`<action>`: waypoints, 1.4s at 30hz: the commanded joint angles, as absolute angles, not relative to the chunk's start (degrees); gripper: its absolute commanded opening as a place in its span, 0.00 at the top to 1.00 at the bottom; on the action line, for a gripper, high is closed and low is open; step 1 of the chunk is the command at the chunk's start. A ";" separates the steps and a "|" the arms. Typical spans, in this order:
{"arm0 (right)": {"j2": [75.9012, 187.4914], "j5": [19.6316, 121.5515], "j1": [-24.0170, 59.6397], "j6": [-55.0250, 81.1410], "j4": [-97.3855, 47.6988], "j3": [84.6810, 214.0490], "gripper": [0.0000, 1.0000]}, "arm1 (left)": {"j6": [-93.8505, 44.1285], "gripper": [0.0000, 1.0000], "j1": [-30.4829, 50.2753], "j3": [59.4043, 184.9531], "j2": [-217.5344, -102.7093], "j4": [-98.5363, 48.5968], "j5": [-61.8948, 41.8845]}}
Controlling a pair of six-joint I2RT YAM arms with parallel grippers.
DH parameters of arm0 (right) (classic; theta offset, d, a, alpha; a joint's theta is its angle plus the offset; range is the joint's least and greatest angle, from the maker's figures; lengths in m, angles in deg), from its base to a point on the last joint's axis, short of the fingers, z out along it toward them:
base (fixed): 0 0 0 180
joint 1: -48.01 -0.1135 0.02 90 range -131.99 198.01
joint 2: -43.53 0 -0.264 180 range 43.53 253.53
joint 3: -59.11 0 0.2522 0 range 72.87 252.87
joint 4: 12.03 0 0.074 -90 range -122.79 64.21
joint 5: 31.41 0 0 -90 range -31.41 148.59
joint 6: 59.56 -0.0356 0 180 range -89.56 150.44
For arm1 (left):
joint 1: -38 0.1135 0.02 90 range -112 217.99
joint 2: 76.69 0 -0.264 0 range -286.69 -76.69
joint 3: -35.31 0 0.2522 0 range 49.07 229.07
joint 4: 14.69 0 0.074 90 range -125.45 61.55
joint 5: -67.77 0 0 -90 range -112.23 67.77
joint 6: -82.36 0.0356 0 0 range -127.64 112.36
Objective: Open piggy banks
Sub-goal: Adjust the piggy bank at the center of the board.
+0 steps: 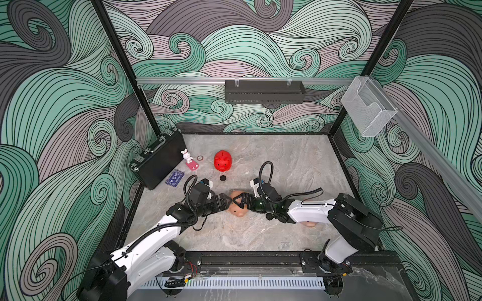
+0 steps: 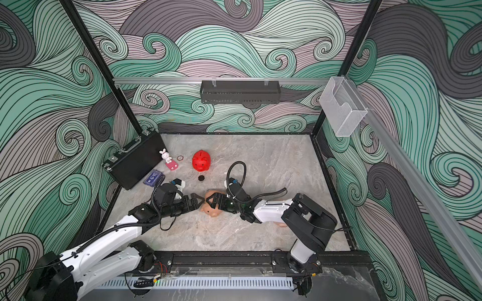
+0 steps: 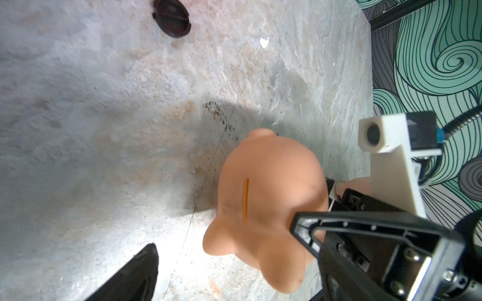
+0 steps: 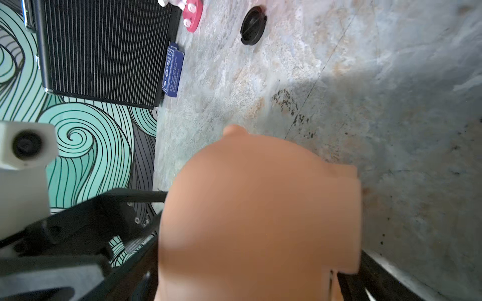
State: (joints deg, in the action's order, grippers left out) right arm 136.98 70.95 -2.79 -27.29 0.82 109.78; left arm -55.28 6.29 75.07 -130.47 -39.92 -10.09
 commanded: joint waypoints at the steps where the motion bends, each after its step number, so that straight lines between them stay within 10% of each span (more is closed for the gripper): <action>1: 140.16 70.58 -1.84 -30.11 -3.13 107.09 0.02 | -58.28 0.03 5.92 73.20 -130.94 -33.16 -5.34; 42: 147.50 83.67 3.97 -29.65 7.00 105.48 0.08 | -62.69 0.05 8.73 67.27 -142.62 -14.07 0.34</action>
State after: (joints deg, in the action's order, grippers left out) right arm 143.41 82.12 3.76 -29.98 16.42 107.38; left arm -63.76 8.35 68.25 -140.90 -15.52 -0.85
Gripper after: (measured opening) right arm 0.928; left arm 0.949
